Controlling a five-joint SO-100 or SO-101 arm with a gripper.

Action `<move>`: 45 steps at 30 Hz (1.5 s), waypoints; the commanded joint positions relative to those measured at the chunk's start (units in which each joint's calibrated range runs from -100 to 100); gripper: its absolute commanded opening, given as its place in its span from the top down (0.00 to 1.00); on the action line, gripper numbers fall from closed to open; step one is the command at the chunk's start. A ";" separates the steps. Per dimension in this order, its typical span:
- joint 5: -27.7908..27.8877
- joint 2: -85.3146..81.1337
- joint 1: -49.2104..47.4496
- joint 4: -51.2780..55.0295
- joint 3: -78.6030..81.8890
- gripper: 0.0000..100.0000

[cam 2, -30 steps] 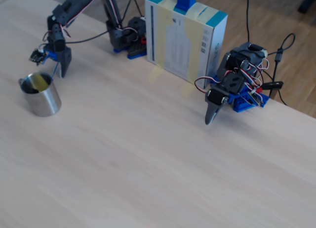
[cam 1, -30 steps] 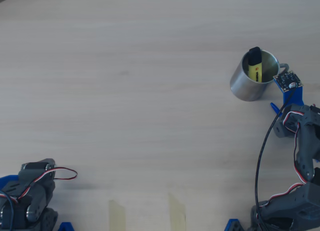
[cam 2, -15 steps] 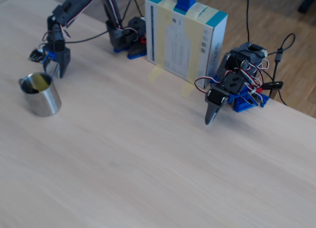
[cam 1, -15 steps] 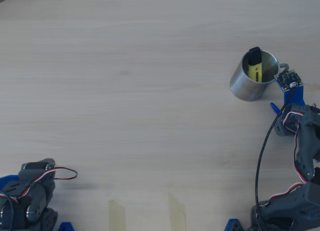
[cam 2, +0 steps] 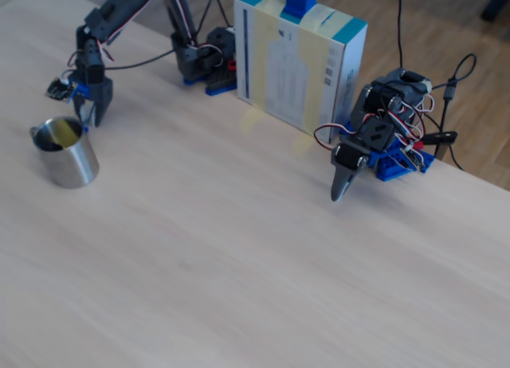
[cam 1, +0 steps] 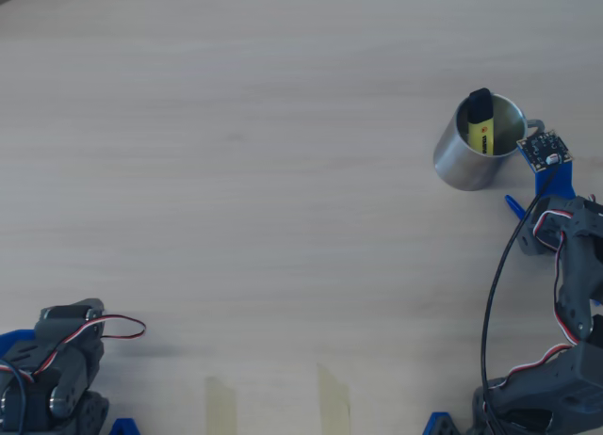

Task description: Grab the blue pen and put it in the silver cup.

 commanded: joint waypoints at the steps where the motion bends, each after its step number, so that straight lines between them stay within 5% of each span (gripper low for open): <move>1: 0.15 -0.73 0.29 -0.29 0.14 0.89; 16: -0.27 -0.73 0.38 -0.29 0.23 0.98; 45: -2.61 -12.20 -0.49 -0.37 9.21 0.98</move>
